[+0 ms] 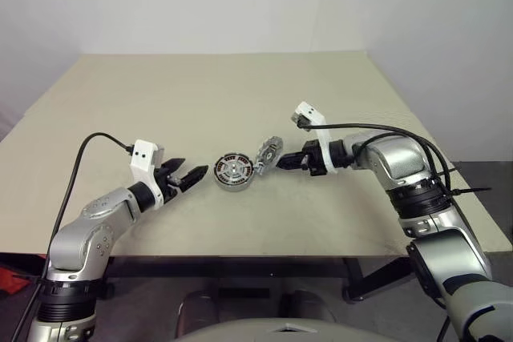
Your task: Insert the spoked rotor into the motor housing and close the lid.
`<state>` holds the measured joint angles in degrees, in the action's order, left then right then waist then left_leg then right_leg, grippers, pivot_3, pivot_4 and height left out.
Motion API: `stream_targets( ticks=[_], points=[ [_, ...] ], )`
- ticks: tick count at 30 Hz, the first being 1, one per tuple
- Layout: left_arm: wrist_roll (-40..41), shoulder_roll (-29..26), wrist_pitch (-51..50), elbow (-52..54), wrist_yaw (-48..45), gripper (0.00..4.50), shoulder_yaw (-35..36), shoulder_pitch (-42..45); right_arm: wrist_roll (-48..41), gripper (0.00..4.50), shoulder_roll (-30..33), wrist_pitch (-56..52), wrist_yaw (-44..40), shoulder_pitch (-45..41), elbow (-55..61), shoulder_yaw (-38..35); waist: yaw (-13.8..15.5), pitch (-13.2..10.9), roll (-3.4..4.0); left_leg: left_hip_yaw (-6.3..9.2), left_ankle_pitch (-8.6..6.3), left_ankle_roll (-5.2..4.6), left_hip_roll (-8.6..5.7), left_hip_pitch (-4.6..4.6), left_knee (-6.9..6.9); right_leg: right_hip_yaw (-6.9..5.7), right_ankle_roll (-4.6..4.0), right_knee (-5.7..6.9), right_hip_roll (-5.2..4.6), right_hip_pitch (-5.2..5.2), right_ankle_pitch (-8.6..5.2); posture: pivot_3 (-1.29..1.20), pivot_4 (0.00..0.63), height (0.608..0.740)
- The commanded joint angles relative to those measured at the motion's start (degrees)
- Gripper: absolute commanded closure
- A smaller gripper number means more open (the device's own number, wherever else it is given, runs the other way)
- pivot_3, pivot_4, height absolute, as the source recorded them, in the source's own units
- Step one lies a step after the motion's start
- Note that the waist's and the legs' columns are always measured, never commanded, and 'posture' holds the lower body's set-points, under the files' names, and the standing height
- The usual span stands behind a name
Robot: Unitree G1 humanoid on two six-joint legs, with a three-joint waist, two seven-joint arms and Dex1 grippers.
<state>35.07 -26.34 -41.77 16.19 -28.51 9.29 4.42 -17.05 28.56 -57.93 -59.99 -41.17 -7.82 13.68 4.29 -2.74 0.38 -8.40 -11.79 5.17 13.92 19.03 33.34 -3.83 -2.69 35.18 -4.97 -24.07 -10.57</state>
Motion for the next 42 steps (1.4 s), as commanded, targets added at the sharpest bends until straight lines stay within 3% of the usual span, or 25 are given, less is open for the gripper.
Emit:
stream_targets(
  ticks=[1,13,23,34,42],
  points=[
    [0.25,-0.48,0.48,1.71,-0.06,0.25,1.16,0.50,-1.47,4.47,-2.25,0.67,2.05,-2.62,0.14,-1.84,-0.03,0.00,0.00,0.00,0.00,0.00,0.00,0.00,0.00,0.00,0.00,0.01,0.00,0.00,0.00,0.00,0.000,0.740],
    [0.34,-0.86,0.22,2.57,0.39,0.25,1.77,-0.54,-0.94,4.47,-8.52,4.29,6.15,-3.00,-1.16,-0.54,-0.21,0.00,0.00,0.00,0.01,0.02,0.00,0.01,-0.01,0.00,-0.01,0.00,0.00,-0.01,0.01,0.00,0.000,0.740],
    [0.60,-1.23,-0.28,3.36,0.96,0.25,2.01,-0.68,1.99,4.47,-16.79,10.37,11.42,-1.92,-9.21,1.19,-0.33,0.00,-0.01,0.01,0.01,0.03,0.00,-0.02,-0.02,0.00,-0.01,0.04,0.00,-0.01,0.01,0.00,0.000,0.740],
    [1.16,-1.77,-1.44,4.43,1.63,0.25,3.71,-1.11,5.34,4.47,-19.03,15.58,13.16,0.25,-14.47,2.80,-0.31,0.03,-0.06,0.01,0.02,0.04,0.00,-0.04,-0.02,0.00,0.00,0.05,0.00,0.01,0.00,0.00,0.000,0.740],
    [1.23,-1.90,-1.58,3.73,0.91,0.25,3.55,-1.38,3.04,4.47,-19.26,19.45,9.15,2.66,-9.48,2.15,-0.33,0.10,-0.17,0.01,0.01,0.04,0.00,-0.21,-0.02,0.02,0.25,0.06,0.00,0.14,-0.15,0.00,0.000,0.740]
  ],
)
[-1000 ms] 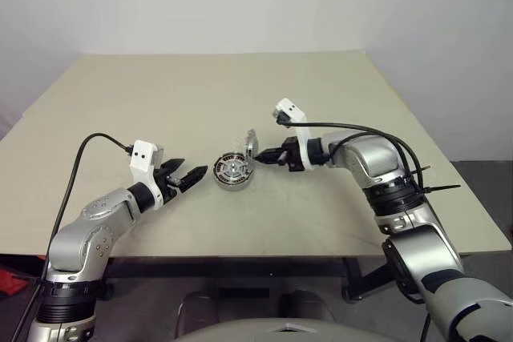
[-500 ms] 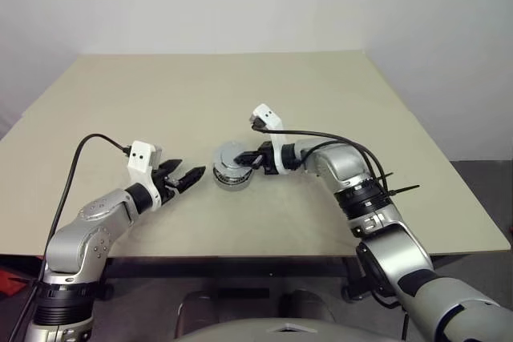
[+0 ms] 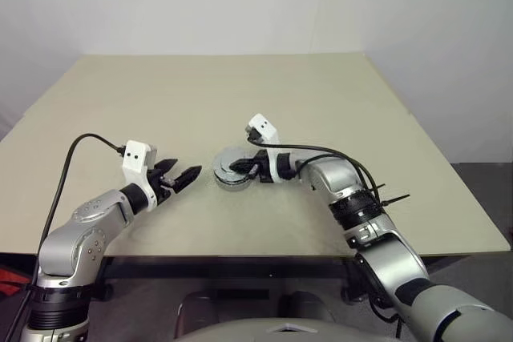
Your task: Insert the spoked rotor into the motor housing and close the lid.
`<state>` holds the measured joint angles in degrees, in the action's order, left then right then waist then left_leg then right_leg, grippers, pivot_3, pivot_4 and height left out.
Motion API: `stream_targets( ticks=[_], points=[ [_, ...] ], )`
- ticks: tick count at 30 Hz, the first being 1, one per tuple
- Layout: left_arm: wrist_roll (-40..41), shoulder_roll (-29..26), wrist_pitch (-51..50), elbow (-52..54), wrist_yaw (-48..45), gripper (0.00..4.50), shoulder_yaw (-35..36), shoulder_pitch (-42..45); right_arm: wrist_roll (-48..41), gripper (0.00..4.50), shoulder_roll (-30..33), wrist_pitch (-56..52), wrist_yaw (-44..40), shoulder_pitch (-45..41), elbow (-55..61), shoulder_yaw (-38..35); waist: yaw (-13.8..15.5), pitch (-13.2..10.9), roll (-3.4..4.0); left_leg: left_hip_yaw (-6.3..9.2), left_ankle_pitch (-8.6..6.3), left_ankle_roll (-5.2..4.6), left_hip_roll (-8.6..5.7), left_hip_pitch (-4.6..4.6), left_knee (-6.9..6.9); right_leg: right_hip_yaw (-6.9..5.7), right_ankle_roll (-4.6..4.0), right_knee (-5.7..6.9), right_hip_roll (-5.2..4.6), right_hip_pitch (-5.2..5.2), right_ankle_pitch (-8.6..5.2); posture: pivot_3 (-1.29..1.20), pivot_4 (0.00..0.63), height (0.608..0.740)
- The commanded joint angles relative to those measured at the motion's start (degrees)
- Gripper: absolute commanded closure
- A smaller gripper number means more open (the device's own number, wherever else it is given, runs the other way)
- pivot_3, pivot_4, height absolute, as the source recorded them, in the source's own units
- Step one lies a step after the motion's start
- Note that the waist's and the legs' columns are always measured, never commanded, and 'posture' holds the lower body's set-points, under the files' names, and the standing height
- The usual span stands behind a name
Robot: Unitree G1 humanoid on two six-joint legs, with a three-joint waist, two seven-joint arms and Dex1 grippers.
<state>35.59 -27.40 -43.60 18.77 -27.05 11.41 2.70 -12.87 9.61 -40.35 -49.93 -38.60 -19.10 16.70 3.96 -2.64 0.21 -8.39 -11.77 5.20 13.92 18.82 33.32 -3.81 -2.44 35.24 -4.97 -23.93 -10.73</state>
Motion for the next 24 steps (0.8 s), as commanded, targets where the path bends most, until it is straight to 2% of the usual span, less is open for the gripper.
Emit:
stream_targets(
  ticks=[1,4,7,9,18,19,24],
  points=[
    [0.67,-1.02,0.41,0.74,-0.94,0.25,1.65,0.13,-1.35,4.47,-0.78,3.69,-0.64,-0.06,2.19,-1.70,0.00,0.00,0.00,0.00,0.00,0.00,0.00,0.00,0.00,0.00,0.00,0.00,0.00,0.00,0.00,0.00,0.000,0.740],
    [0.47,-1.78,0.64,-0.04,-1.81,0.25,1.96,-0.45,-1.46,4.47,-1.67,7.57,-0.39,-0.49,1.93,-2.80,-0.07,0.00,0.01,0.00,0.00,0.00,0.01,0.02,0.00,0.00,0.01,0.02,0.01,-0.05,-0.01,0.00,0.000,0.740],
    [0.37,-2.48,0.73,-0.47,-2.46,0.25,2.05,-0.59,-0.58,3.86,-2.14,11.50,-0.03,-0.79,1.26,-2.99,-0.05,-0.01,0.00,0.00,0.00,0.00,0.01,0.05,-0.02,0.00,0.00,0.03,0.01,-0.07,0.00,0.00,0.000,0.740],
    [0.24,-2.76,0.82,-0.68,-2.68,0.25,1.95,-0.51,2.06,3.22,-2.10,17.60,0.62,-0.63,-0.15,-1.83,0.00,-0.01,0.00,0.00,0.00,-0.01,0.01,0.09,-0.02,0.00,-0.10,0.01,0.00,-0.08,0.06,0.00,0.000,0.740],
    [-0.41,-3.28,0.59,-0.59,-3.17,0.25,1.52,-0.45,6.44,0.17,-4.37,31.77,1.97,-0.68,-6.99,-1.14,-0.08,-0.01,0.00,0.00,-0.01,-0.01,0.01,0.10,-0.02,0.00,-0.16,0.00,0.01,-0.09,0.09,0.00,0.000,0.740],
    [-0.41,-3.43,0.51,-0.61,-3.26,0.25,1.62,-0.41,7.15,0.03,-4.50,33.68,2.47,-0.72,-7.83,-1.05,-0.08,-0.01,0.00,0.00,-0.01,-0.01,0.01,0.10,-0.02,-0.01,-0.17,0.00,0.00,-0.09,0.10,0.00,0.000,0.740],
    [-0.47,-4.26,0.34,-0.79,-3.34,0.25,1.85,-0.07,9.02,0.03,-5.23,40.55,4.89,-0.91,-12.13,-1.69,-0.08,-0.01,0.00,0.00,-0.01,-0.01,0.01,0.11,-0.02,-0.01,-0.24,0.00,0.00,-0.09,0.14,0.00,0.000,0.740]
  ],
)
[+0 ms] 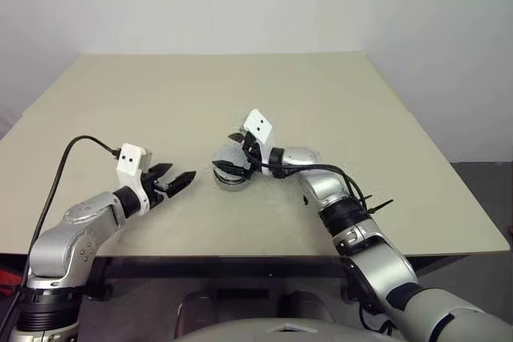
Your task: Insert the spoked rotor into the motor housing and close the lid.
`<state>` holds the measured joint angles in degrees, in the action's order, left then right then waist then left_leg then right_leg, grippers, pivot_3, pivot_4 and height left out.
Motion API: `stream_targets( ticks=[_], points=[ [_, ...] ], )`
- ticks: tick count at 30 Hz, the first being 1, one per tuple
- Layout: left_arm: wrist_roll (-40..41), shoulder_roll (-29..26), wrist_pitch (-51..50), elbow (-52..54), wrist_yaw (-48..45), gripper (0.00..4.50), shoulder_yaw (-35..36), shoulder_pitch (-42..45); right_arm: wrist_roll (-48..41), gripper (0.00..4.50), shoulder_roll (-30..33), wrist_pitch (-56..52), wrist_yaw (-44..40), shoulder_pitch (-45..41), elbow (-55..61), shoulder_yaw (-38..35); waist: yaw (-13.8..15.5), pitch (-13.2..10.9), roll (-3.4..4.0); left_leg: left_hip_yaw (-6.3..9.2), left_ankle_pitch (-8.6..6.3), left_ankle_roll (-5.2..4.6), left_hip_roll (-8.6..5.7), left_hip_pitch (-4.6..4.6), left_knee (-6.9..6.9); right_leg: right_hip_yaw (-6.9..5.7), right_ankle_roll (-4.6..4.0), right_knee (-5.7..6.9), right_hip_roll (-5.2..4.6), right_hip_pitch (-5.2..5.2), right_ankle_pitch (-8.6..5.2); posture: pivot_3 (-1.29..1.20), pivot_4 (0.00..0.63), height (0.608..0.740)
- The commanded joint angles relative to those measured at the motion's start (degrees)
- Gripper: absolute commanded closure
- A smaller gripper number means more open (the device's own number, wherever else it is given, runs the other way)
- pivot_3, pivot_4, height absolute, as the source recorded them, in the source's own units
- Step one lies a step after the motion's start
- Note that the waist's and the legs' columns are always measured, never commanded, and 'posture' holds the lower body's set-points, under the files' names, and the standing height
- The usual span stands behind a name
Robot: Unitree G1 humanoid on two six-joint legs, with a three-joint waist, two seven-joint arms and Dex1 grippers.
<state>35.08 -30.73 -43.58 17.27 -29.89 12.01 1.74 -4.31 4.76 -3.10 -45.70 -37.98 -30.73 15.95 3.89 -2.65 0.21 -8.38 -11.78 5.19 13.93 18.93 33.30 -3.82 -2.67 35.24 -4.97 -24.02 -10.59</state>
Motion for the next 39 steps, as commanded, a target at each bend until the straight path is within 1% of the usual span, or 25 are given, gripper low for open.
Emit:
stream_targets(
  ticks=[1,5,12,21,24,26,27,39],
  points=[
    [0.05,-1.02,0.33,0.63,-0.49,0.25,1.23,1.01,0.38,0.03,-0.52,3.22,0.51,-1.53,-0.85,-1.01,-0.01,0.00,0.00,0.00,0.00,0.00,0.00,0.00,0.00,0.00,0.00,0.00,0.00,0.00,0.00,0.00,0.000,0.740],
    [0.03,-1.03,0.39,0.43,-0.28,0.25,0.94,1.65,0.62,0.03,-0.89,3.19,0.03,-1.60,-2.84,-0.79,-0.09,0.00,0.00,0.00,0.00,0.00,0.00,0.00,0.00,0.00,-0.02,0.00,0.01,0.00,0.01,0.00,0.000,0.740],
    [0.02,-1.02,0.58,0.48,-0.09,0.25,1.36,1.34,1.74,0.03,0.58,3.98,-1.85,-1.03,-5.99,-0.79,-0.08,0.00,0.00,0.00,0.00,0.00,0.00,0.02,0.00,0.00,-0.06,0.00,0.00,0.00,0.04,0.00,0.000,0.740],
    [0.03,-1.14,0.50,0.53,0.03,0.25,1.53,1.33,2.80,0.03,0.44,5.90,-0.81,-1.07,-10.19,-1.11,-0.15,0.00,-0.01,0.00,0.00,0.00,0.00,-0.03,0.01,0.00,-0.04,0.02,0.00,0.01,0.03,0.00,0.000,0.740],
    [-0.01,-1.29,0.43,0.34,0.07,0.25,1.70,1.41,2.88,0.67,0.45,5.94,-0.95,-1.10,-10.23,-1.26,-0.13,0.00,-0.01,0.00,0.00,0.00,0.00,-0.04,0.01,0.01,-0.05,0.05,0.00,0.01,0.03,0.00,0.000,0.740],
    [0.25,-1.44,0.20,0.13,0.13,0.25,2.17,1.57,2.83,1.28,0.62,5.79,-1.24,-1.15,-9.89,-1.39,-0.11,0.01,-0.01,0.00,0.00,0.00,0.00,-0.04,0.01,0.01,-0.04,0.05,0.00,0.01,0.03,0.00,0.000,0.740],
    [0.37,-1.48,0.11,0.05,0.19,0.25,2.35,1.61,2.82,1.33,0.68,5.72,-1.33,-1.18,-9.79,-1.42,-0.12,0.00,-0.01,0.00,0.00,0.00,0.00,-0.04,0.01,0.01,-0.04,0.05,0.00,0.01,0.02,0.00,0.000,0.740],
    [1.00,-3.91,-0.85,-2.28,-2.45,0.25,4.59,0.59,2.68,1.33,2.83,3.62,-6.71,-1.34,-7.26,-0.79,0.08,0.00,-0.01,0.01,-0.01,-0.02,-0.02,0.02,0.01,0.00,-0.05,0.00,-0.01,0.01,0.02,0.00,0.000,0.740]
  ],
)
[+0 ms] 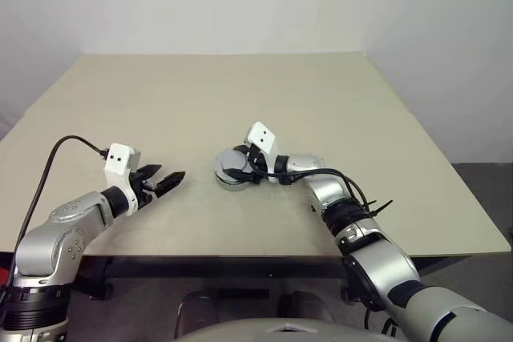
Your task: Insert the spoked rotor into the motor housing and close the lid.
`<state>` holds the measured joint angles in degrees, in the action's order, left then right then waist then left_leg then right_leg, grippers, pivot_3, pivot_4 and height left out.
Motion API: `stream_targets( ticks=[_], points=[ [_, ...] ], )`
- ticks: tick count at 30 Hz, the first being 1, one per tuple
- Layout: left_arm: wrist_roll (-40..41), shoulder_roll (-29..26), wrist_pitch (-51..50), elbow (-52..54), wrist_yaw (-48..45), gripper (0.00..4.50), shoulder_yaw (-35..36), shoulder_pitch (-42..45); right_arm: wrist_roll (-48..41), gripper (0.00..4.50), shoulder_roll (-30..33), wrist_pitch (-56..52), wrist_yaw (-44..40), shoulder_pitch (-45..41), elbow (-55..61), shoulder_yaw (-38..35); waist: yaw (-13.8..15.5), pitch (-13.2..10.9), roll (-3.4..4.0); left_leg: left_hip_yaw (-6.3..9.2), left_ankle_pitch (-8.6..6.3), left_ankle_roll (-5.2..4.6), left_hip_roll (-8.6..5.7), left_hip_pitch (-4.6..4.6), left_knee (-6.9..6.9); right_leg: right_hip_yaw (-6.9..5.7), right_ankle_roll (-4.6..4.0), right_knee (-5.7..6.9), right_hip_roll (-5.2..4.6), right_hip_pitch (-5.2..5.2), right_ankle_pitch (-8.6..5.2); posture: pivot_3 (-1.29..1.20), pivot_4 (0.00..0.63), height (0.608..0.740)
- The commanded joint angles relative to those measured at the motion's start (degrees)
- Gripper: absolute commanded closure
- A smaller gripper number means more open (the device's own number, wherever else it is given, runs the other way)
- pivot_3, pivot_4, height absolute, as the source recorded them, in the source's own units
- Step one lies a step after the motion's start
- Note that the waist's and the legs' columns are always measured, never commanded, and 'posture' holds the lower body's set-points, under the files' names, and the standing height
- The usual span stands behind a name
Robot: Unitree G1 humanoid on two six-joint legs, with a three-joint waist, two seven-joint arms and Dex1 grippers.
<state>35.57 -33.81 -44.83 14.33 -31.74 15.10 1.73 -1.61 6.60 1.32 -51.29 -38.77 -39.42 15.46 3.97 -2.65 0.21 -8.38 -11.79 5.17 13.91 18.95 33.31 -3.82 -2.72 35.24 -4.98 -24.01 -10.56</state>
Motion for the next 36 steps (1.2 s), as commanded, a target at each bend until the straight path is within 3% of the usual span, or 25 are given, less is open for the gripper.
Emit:
stream_targets(
  ticks=[1,5,13,21,36],
  points=[
    [0.46,-0.77,0.40,0.66,-0.60,0.25,1.52,0.65,0.00,1.33,1.00,-0.85,-1.22,-0.55,1.50,-0.34,0.02,0.00,0.00,0.00,0.00,0.00,0.00,0.02,0.00,0.00,0.00,-0.02,0.00,0.00,0.00,0.00,0.000,0.740],
    [0.07,-0.19,0.54,0.90,-0.33,0.25,1.06,0.72,0.01,1.33,0.61,-0.93,-1.16,-0.66,1.34,-0.44,-0.01,0.00,0.00,0.00,-0.02,-0.04,0.00,0.05,-0.01,0.00,-0.03,-0.06,0.00,0.00,0.01,0.00,0.000,0.740],
    [-0.28,0.80,0.57,1.70,0.18,0.25,0.49,0.35,-8.04,1.33,-3.42,-13.43,-1.00,-1.91,6.28,-6.19,-0.18,-0.01,0.01,0.00,-0.02,-0.03,0.02,0.03,-0.03,0.00,-0.02,-0.06,0.01,-0.01,0.01,0.00,0.000,0.740],
    [-0.44,1.40,0.48,2.17,0.52,0.25,0.30,0.15,-6.46,1.33,-2.51,-12.44,-2.82,0.18,9.18,-4.18,-0.19,-0.02,0.01,0.00,-0.02,-0.02,0.03,0.03,-0.09,0.00,-0.02,-0.09,0.02,-0.04,0.01,0.00,0.000,0.740],
    [-0.47,1.05,0.50,2.05,0.53,0.25,0.44,0.25,-2.62,1.33,-0.41,-5.80,-3.82,0.61,4.49,-1.61,-0.20,-0.03,0.00,0.00,-0.02,-0.02,0.02,0.06,-0.10,-0.01,-0.02,-0.13,0.02,-0.04,0.01,0.00,0.000,0.740]
  ],
)
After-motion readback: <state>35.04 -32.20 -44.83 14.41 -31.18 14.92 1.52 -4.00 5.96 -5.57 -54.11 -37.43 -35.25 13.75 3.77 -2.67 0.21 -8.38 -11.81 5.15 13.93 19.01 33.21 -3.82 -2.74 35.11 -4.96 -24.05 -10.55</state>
